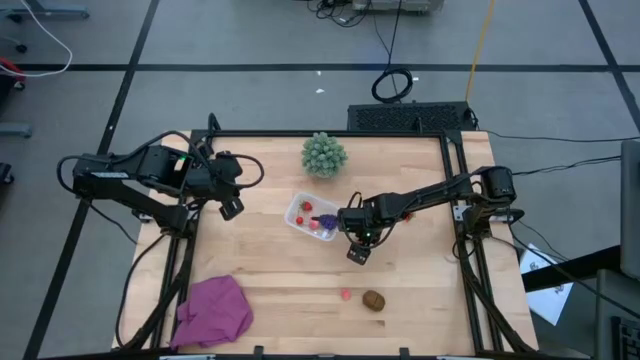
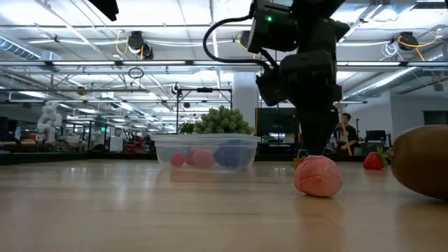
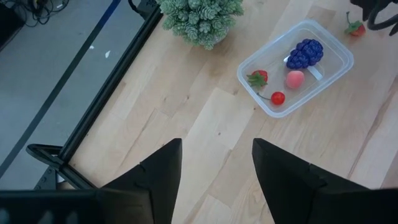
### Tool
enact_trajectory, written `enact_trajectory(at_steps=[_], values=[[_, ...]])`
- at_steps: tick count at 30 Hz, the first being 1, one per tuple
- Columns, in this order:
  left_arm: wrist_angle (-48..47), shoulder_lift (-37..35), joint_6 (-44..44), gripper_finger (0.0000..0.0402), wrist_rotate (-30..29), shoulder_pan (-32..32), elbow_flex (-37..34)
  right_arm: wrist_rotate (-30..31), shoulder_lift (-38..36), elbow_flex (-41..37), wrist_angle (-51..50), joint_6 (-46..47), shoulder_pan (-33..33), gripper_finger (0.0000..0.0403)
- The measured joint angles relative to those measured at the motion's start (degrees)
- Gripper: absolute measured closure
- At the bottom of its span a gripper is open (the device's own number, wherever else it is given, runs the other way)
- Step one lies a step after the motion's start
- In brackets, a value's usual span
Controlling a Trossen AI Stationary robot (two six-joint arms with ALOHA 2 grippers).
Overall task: Pick and placing Produce into tupperware
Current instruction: Put the left strawberry into the transparent bin
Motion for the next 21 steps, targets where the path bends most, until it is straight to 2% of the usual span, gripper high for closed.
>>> enact_trajectory(at_steps=[21], values=[[0.1, 0.0, 0.0, 0.0198, 0.0, 0.0, 0.0, -0.8, 0.0, -1.2, 4.5, -0.3, -2.4, 0.0167]])
